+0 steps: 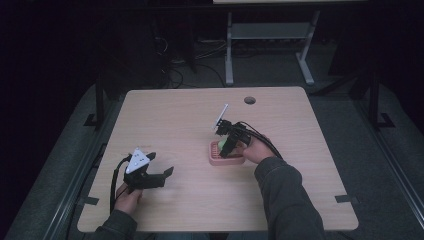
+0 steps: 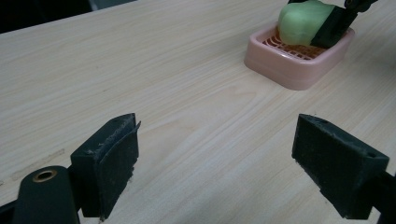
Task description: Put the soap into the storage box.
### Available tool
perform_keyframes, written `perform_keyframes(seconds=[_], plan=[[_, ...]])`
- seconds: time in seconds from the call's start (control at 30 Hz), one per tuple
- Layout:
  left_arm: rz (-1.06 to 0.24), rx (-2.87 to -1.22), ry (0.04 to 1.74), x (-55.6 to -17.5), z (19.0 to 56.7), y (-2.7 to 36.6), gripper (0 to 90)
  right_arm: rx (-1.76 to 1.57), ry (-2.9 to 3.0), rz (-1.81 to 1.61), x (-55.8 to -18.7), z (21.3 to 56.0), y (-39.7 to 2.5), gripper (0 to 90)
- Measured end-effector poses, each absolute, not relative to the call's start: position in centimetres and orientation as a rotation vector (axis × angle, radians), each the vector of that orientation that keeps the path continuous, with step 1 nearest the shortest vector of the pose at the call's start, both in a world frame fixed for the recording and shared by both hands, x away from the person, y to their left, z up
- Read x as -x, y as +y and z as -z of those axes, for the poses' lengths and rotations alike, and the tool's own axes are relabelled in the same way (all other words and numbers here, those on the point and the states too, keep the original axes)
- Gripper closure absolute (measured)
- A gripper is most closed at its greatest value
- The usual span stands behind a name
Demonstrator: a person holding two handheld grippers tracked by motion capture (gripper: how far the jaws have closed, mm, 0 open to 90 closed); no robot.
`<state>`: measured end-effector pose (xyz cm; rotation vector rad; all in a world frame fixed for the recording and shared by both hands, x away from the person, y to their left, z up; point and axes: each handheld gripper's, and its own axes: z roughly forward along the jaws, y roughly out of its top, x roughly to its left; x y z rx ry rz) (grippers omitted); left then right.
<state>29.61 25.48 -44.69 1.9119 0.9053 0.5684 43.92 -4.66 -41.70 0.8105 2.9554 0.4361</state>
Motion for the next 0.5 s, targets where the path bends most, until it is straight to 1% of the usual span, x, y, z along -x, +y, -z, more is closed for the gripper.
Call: perform_keyframes(seconds=[0.5], plan=[[-0.567, -1.913, 0.905, -29.63, 44.69, 25.45, 14.3, -0.81, 2.956, -0.437, -43.87, 41.72, -4.6, 25.8]])
